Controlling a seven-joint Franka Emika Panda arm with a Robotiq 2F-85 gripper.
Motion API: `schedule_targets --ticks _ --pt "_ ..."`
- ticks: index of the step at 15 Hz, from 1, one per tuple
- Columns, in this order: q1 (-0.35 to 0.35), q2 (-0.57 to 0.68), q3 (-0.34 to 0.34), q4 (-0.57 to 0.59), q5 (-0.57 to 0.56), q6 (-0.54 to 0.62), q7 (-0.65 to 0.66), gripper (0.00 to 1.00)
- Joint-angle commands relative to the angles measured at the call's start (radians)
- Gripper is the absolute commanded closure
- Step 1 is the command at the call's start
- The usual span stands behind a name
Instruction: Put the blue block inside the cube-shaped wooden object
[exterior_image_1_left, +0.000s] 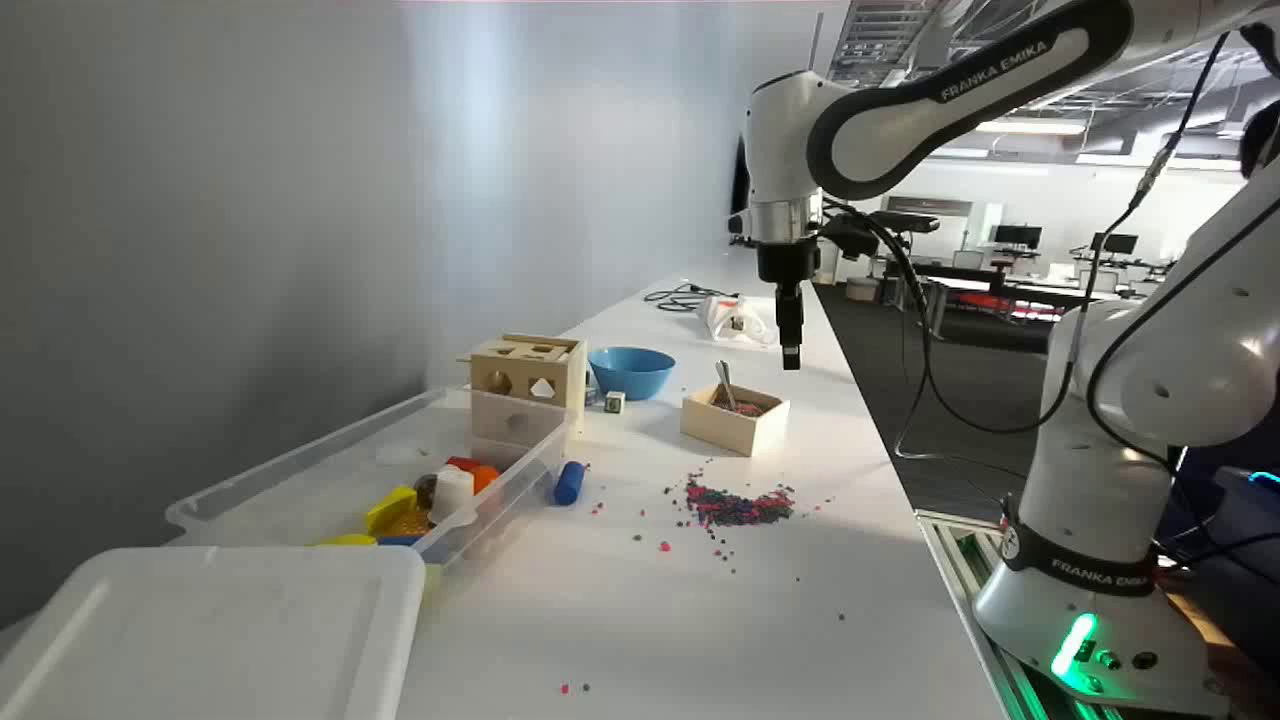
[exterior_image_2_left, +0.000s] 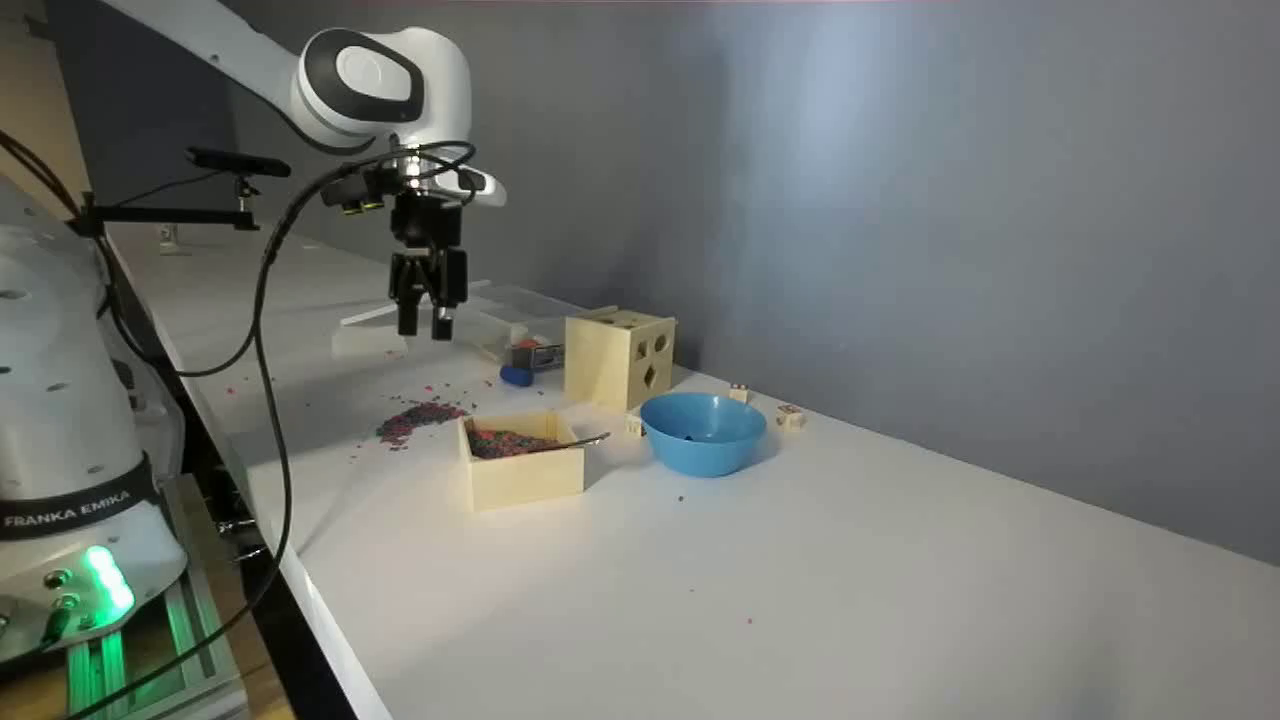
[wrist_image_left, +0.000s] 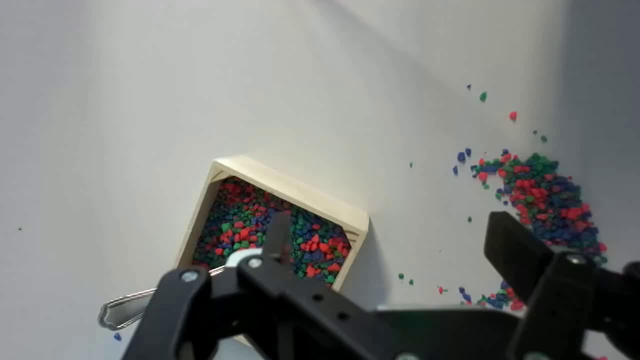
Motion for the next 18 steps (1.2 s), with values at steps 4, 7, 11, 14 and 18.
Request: schedule_targets --ticks 4,7,11,14,18 --pt "0.012 0.0 -0.01 0.001 -0.005 -0.003 0.005 0.0" --pt "0.012 0.0 -0.01 0.001 -0.005 -0.003 0.005 0.0" --pt "0.023 0.061 0.074 -0.019 0.079 0.139 0.346 0.0" --pt "0.035 0.125 0.134 -0.019 0.129 0.252 0.55 0.0" --pt "0.016 0.229 0.161 0.032 0.162 0.364 0.749 0.0"
